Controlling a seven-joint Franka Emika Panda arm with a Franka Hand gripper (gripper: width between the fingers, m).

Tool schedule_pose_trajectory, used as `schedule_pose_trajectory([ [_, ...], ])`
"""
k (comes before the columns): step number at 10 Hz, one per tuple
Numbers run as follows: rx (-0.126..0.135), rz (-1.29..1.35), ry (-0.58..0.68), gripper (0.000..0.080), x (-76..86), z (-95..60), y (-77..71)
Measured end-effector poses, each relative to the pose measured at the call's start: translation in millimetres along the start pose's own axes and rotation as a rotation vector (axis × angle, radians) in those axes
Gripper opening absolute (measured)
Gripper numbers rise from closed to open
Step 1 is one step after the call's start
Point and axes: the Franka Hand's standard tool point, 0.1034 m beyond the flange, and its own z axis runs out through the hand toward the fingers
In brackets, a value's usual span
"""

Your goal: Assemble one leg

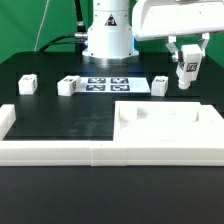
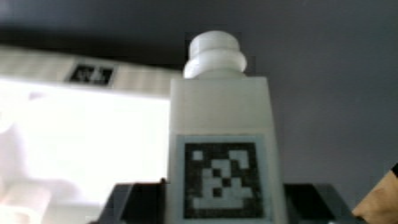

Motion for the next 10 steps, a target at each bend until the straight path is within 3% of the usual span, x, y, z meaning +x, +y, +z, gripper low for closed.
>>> schedule_pose_trajectory([
  [4, -0.005, -0.046, 0.048, 0.0291, 65.0, 18.2, 18.1],
  [5, -0.004, -0.041, 0.048, 0.0291, 72.3, 20.7, 20.0],
  [10, -0.013, -0.043, 0.086, 0.0291, 69.6, 21.9, 20.9],
])
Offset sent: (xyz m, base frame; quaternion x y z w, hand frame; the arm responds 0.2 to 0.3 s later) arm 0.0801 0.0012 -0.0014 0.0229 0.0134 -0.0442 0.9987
